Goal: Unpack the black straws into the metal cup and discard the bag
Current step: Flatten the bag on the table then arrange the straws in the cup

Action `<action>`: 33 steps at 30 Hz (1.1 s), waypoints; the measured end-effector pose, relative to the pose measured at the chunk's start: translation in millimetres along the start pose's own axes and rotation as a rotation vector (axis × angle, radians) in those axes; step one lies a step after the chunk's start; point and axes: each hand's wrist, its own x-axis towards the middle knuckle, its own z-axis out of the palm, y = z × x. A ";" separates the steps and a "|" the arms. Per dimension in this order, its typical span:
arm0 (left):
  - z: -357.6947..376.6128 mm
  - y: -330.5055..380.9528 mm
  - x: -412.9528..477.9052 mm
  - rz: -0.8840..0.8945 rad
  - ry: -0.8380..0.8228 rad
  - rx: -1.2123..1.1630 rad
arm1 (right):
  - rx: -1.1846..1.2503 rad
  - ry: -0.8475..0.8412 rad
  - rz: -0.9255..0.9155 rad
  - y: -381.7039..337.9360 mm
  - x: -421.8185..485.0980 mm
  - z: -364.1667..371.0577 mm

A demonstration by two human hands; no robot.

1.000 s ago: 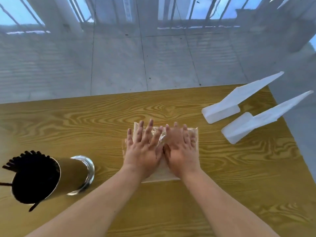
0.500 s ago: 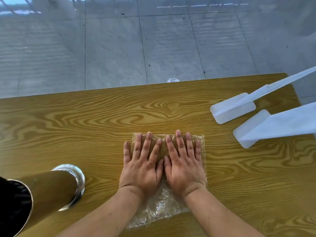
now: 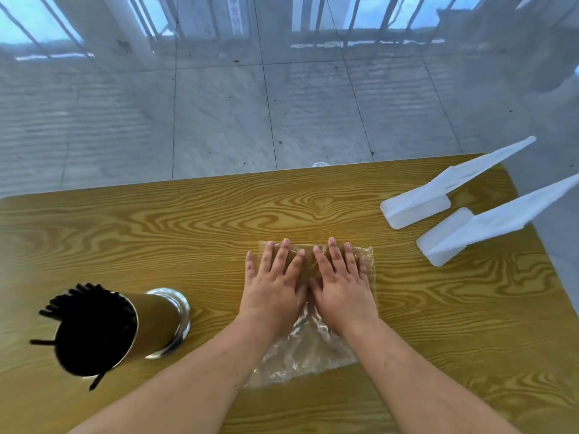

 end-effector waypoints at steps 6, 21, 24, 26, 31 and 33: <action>-57.2 -22.9 -44.0 0.023 0.059 0.011 | 0.060 0.067 -0.103 -37.2 -35.0 -32.6; -170.2 -143.9 -169.8 -0.071 0.618 -0.307 | 0.237 0.075 -0.388 -192.5 -118.3 -56.5; -167.9 -185.0 -188.1 -0.321 0.545 -0.489 | 0.233 -0.037 -0.330 -220.7 -123.3 -54.0; -159.4 -209.5 -198.0 -0.416 0.418 -0.607 | 0.221 -0.077 -0.294 -235.5 -122.7 -51.4; -141.7 -240.0 -206.3 -0.337 0.098 -0.594 | 0.236 0.010 -0.282 -261.1 -113.9 -57.8; -135.9 -243.4 -201.9 -0.330 0.114 -0.574 | 0.227 0.065 -0.273 -268.9 -108.8 -65.8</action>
